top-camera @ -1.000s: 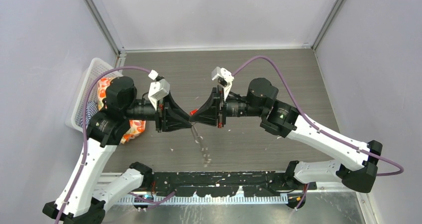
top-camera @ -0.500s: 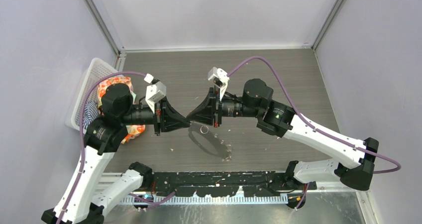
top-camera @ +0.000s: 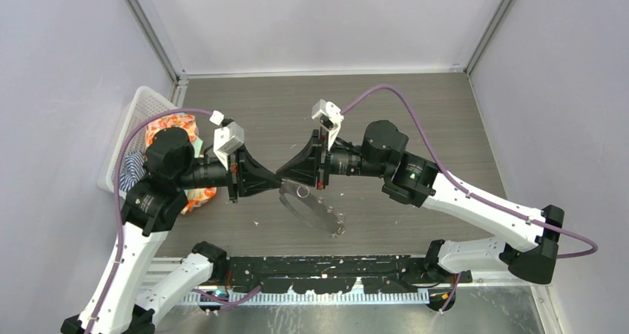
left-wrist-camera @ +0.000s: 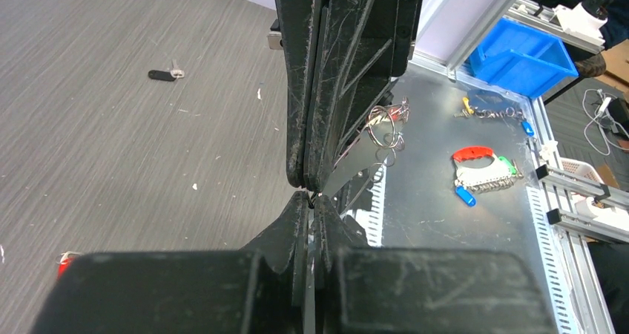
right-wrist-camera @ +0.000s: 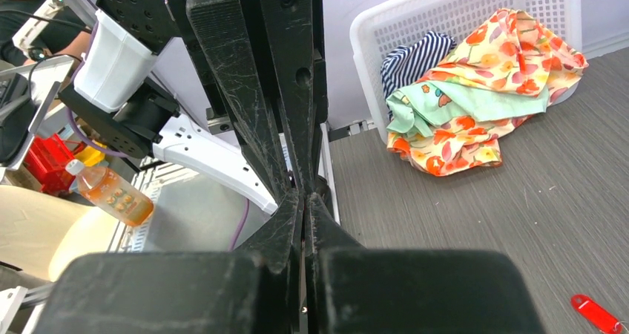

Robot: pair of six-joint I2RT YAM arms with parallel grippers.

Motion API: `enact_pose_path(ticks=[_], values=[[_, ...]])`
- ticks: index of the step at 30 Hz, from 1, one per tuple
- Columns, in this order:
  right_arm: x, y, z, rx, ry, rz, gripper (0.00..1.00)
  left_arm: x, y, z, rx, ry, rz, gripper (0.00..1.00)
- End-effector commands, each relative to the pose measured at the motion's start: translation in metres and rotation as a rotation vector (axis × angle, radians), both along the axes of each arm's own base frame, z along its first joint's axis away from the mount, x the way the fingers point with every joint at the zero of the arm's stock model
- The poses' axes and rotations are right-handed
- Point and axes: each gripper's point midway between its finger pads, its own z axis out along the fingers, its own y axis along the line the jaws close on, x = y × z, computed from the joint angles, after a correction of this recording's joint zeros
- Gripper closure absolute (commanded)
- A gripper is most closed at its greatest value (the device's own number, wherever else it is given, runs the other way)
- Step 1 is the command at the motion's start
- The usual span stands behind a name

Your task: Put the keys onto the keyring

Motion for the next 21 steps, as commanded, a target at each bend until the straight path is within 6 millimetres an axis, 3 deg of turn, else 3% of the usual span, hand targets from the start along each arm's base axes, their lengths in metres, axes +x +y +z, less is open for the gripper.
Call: enact_pose_path(ticks=[1, 7, 10, 11, 13, 21], values=[[0.0, -0.002, 0.025, 0.085, -0.035, -0.029, 0.96, -0.003, -0.003, 0.018, -0.052, -0.043, -0.015, 1.0], [0.0, -0.006, 0.02, 0.076, -0.035, -0.042, 0.95, -0.002, -0.002, 0.016, -0.05, -0.041, -0.002, 1.0], [0.0, -0.009, 0.017, 0.059, -0.039, -0.046, 0.8, -0.001, -0.001, 0.015, -0.044, -0.048, 0.008, 1.0], [0.0, -0.01, 0.016, 0.05, -0.039, -0.05, 0.68, -0.001, -0.001, 0.014, -0.04, -0.055, 0.005, 1.0], [0.001, -0.014, 0.011, 0.009, -0.044, -0.059, 0.53, -0.004, 0.0, 0.011, -0.026, -0.073, -0.012, 1.0], [-0.011, -0.027, 0.017, -0.229, -0.131, 0.03, 0.43, -0.013, 0.004, -0.002, 0.041, -0.127, -0.087, 1.0]])
